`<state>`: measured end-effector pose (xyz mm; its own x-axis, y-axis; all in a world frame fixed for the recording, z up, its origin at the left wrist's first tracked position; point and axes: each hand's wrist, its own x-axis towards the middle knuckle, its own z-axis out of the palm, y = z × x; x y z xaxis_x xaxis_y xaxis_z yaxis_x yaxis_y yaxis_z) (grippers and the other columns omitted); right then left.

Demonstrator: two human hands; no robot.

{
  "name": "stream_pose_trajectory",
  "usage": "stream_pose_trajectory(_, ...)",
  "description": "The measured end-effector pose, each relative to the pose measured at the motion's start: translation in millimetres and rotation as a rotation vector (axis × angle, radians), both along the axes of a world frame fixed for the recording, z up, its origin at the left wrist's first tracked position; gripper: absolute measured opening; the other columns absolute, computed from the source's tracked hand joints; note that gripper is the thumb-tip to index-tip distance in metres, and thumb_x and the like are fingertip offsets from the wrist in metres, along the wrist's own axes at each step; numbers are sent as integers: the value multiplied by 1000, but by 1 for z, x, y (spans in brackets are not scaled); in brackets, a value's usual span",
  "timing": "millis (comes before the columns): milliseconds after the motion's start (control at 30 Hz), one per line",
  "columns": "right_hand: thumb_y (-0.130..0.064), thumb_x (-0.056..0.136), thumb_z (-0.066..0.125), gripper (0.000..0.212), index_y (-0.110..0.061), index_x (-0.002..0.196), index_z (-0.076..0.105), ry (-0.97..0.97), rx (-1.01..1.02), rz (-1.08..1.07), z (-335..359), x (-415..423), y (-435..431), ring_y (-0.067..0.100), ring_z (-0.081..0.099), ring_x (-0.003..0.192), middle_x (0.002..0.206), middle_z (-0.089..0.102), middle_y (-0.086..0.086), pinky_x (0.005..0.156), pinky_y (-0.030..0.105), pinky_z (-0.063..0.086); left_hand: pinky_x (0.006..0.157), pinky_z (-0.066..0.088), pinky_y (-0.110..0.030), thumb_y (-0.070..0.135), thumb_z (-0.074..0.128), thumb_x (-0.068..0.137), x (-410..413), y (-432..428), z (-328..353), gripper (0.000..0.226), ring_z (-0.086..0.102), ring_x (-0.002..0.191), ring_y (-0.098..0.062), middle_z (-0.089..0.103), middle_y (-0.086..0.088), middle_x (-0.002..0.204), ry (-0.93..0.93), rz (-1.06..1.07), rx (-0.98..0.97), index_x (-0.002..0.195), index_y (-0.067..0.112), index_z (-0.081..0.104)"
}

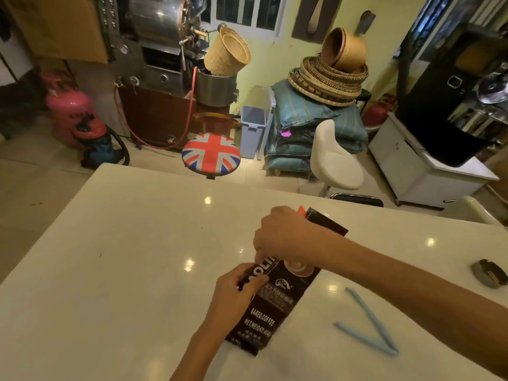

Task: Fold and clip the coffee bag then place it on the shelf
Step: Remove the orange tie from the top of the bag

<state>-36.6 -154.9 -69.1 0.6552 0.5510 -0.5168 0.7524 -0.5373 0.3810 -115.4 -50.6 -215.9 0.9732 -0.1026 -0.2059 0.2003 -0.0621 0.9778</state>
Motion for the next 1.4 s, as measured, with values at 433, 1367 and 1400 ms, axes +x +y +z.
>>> stream_pose_trajectory(433,-50,94,46,41,-17,85,67,56,211,310,-62,24,5,22,66,78,83,72,-1,79,36,44,71,56,-25,31,68,86,-1,18,-27,10,73,80,-7,75,6,86,88,-61,-84,94,25,67)
stream_pose_trajectory(1367,-42,89,64,16,-33,79,73,86,796,-331,13,97,-85,11,60,92,93,61,-13,74,17,41,78,60,-31,31,63,89,-5,18,-41,12,74,88,-9,78,9,93,-57,64,-48,98,31,72)
stream_pose_trajectory(1400,-33,92,63,17,-33,77,71,37,1082,-473,9,94,-96,13,62,91,93,63,-8,79,23,46,77,61,-31,30,64,89,-6,19,-45,13,74,88,-11,78,8,93,-52,88,-47,98,28,73)
